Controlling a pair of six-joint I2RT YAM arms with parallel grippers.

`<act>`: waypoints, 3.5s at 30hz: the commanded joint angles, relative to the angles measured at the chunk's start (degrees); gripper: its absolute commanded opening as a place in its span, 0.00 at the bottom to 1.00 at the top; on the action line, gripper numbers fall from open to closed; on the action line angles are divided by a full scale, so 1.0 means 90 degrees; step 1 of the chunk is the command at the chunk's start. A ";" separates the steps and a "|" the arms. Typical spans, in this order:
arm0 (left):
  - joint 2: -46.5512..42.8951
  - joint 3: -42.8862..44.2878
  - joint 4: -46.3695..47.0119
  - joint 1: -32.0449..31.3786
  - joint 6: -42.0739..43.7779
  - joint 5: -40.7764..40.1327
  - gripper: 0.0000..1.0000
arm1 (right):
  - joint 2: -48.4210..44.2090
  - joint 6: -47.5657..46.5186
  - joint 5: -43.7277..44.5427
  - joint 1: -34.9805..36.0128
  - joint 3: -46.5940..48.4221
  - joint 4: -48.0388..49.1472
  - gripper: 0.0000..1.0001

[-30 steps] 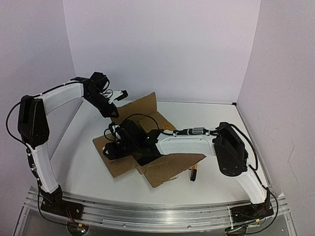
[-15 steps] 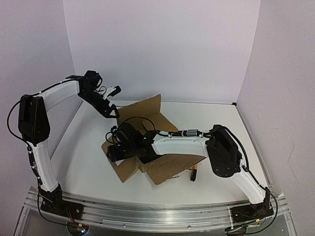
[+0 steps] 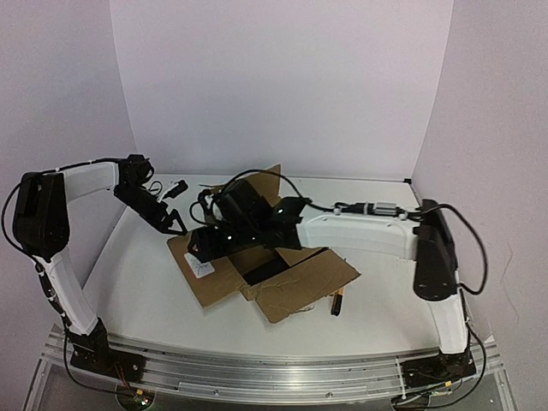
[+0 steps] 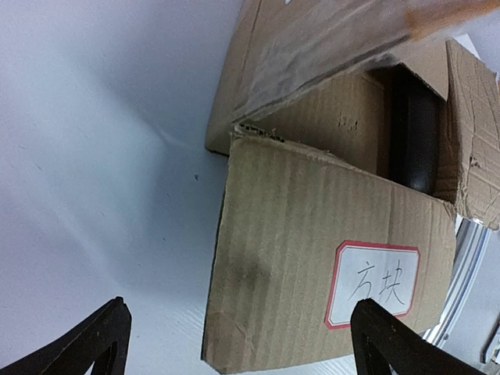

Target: Unpack the express box

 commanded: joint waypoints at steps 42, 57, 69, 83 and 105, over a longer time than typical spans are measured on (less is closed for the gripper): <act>0.0563 0.0129 -0.1159 0.0081 0.1475 -0.0447 0.00 | 0.0627 -0.3955 0.6941 -0.0512 0.0893 -0.2722 0.20; 0.0743 0.1112 -0.0242 0.0202 0.1123 -0.2166 0.57 | -0.1283 0.0526 -0.0153 -0.2334 -0.0755 -0.3619 0.00; -0.0460 0.2641 -0.0379 -0.0128 0.1355 -0.0800 0.82 | -0.3397 0.3555 -0.2377 -0.3345 -0.5605 0.1581 0.00; -0.0923 0.1022 -0.1305 -0.3700 0.2177 -0.0626 0.73 | -0.3182 0.3209 -0.2374 -0.3465 -0.6063 0.1504 0.31; 0.0026 -0.0525 0.0227 -0.3974 0.2447 -0.1665 0.74 | -0.3123 0.2887 -0.2250 -0.3465 -0.6050 0.1037 0.50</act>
